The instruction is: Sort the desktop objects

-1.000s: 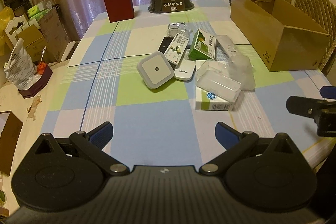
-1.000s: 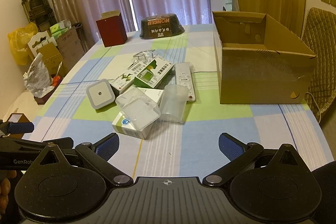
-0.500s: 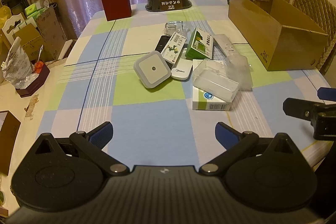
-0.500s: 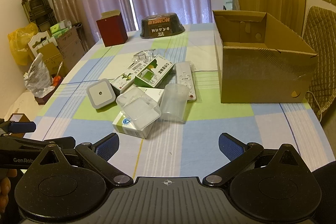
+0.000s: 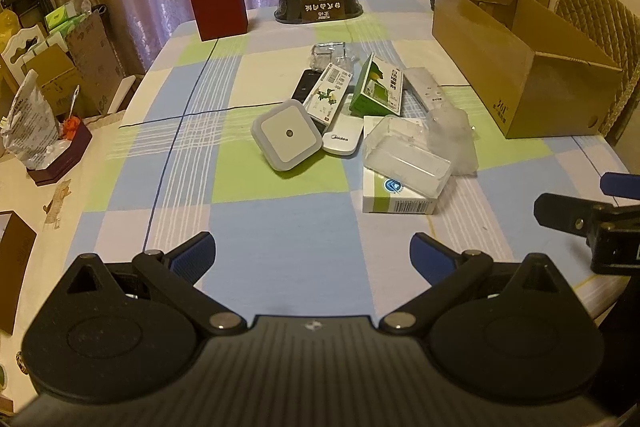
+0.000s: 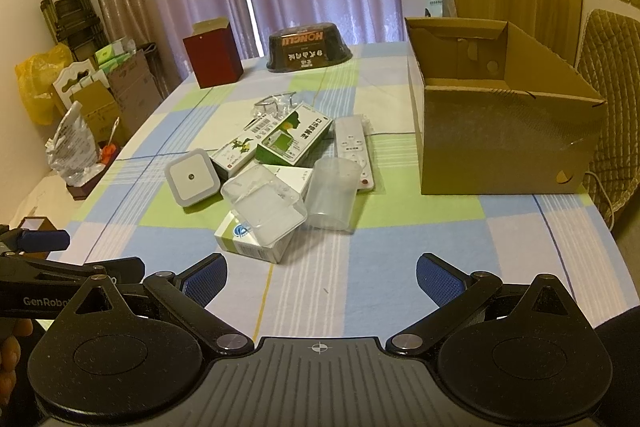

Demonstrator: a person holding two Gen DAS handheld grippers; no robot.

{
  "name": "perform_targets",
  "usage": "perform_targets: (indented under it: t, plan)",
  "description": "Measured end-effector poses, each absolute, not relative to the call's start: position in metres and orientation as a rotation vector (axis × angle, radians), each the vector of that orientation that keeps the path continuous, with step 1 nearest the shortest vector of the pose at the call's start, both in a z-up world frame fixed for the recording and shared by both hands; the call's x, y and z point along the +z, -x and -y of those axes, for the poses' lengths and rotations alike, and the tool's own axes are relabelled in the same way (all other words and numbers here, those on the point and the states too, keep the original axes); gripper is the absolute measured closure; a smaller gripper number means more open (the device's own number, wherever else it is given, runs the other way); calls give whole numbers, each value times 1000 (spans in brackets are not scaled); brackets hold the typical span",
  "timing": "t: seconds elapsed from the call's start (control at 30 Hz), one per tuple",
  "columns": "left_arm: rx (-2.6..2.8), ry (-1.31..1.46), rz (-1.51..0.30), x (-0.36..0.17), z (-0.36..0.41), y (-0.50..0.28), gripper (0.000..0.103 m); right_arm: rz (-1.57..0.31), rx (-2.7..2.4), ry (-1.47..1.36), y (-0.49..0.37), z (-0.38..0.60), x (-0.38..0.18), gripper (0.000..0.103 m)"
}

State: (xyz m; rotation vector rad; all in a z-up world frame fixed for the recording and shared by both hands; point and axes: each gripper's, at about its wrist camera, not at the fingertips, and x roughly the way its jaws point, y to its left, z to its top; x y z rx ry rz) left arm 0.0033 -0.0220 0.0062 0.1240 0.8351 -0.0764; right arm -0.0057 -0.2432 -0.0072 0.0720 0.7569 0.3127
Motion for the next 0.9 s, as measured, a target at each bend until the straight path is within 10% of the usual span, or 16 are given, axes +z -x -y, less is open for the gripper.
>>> perform_targets:
  t: [0.8,0.9]
  plan:
    - [-151,-215,-814,2,-19,-63,1,-759,613,216,-74,191,-17,1]
    - [-170,-227,-806,-1,-25,-75,1,-766,664,306,-90,177,-27,21]
